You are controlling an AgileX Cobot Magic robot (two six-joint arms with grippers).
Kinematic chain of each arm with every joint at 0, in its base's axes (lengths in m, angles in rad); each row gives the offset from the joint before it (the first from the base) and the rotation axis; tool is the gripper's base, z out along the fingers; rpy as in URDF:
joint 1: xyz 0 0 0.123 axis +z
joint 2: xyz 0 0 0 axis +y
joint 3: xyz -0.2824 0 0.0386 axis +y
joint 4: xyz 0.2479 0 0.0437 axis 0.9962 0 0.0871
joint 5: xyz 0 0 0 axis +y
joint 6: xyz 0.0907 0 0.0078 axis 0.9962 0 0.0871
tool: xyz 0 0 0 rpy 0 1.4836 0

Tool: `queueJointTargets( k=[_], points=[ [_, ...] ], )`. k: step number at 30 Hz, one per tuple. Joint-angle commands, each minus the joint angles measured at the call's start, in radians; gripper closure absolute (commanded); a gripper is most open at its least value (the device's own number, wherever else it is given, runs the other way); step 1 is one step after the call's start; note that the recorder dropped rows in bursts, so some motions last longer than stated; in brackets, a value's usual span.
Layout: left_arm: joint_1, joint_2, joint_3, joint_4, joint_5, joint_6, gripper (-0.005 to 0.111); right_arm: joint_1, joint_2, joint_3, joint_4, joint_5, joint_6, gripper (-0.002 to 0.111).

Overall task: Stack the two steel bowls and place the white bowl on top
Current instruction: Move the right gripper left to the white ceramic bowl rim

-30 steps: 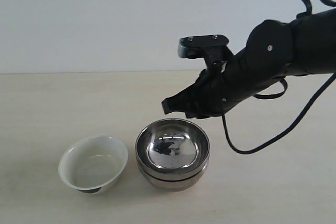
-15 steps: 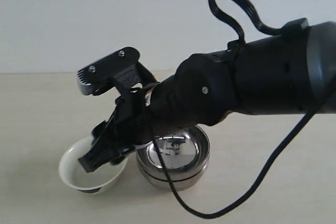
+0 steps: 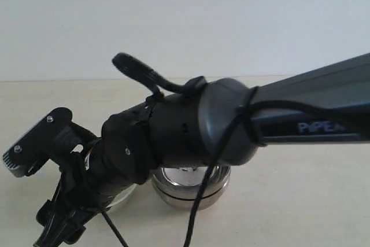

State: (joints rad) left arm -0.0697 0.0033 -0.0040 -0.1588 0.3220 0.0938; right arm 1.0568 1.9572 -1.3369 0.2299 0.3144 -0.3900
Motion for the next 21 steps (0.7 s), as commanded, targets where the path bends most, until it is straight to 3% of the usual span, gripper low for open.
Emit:
queueJointTargets(
  k=[1,7,11,15,17,21],
  points=[
    [0.003,-0.003,0.004,-0.001,-0.007,0.003,0.074,-0.001,0.082,-0.062,-0.060,0.023,0.021,0.039],
    [0.003,-0.003,0.004,-0.001,-0.007,0.003,0.074,-0.001,0.146,-0.095,-0.166,0.004,0.077,0.039],
    [0.003,-0.003,0.004,-0.001,-0.007,0.003,0.074,-0.013,0.168,-0.108,-0.324,0.007,0.249,0.039],
    [0.003,-0.003,0.004,-0.001,-0.007,0.003,0.074,-0.029,0.171,-0.107,-0.334,0.015,0.317,0.040],
    [0.003,-0.003,0.004,-0.001,-0.007,0.003,0.074,-0.029,0.171,-0.107,-0.334,0.015,0.301,0.054],
    [0.003,-0.003,0.004,-0.001,-0.007,0.003,0.074,-0.026,0.171,-0.107,-0.334,0.039,0.212,0.108]
  ],
)
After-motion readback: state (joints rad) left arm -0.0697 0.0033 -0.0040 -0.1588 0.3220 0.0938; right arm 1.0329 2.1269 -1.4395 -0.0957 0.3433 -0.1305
